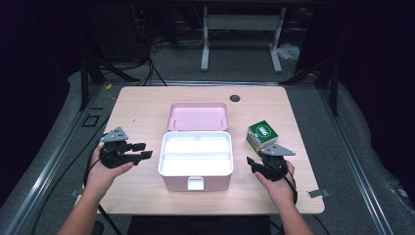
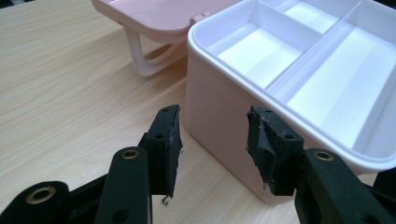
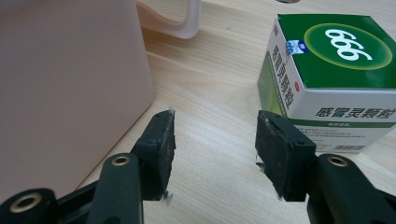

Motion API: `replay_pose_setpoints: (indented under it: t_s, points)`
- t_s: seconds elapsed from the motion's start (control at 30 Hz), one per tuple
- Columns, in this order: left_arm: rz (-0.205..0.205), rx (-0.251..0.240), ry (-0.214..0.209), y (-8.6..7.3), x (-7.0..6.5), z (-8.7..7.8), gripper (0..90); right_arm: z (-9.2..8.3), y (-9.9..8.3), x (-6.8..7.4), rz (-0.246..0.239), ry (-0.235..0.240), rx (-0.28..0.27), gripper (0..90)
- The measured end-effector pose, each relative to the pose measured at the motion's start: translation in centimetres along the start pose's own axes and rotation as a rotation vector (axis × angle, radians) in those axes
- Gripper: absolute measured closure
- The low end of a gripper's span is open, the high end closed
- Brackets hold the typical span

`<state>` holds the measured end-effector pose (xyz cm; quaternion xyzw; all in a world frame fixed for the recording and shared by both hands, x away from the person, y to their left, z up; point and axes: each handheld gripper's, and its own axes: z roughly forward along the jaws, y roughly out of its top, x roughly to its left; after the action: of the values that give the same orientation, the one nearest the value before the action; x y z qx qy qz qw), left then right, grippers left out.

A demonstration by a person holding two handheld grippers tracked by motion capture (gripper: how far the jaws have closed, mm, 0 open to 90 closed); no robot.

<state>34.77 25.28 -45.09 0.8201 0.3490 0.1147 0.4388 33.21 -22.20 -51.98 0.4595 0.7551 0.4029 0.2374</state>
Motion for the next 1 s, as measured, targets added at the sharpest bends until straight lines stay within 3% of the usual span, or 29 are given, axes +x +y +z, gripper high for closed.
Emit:
replay_pose_setpoints:
  t_s: [0.6,0.73,1.0]
  points:
    - [0.115,0.054,-0.05,3.9,-2.1,2.1,57.8,0.1,-0.1,-0.1,0.003,0.001,0.0,47.0]
    - [0.128,0.073,-0.045,4.6,-2.5,2.8,59.9,0.1,-0.1,-0.1,0.001,0.0,0.001,47.0]
    - [0.187,0.116,-0.083,6.4,-3.5,3.9,67.1,0.0,-0.1,-0.1,0.004,0.004,0.003,47.0]
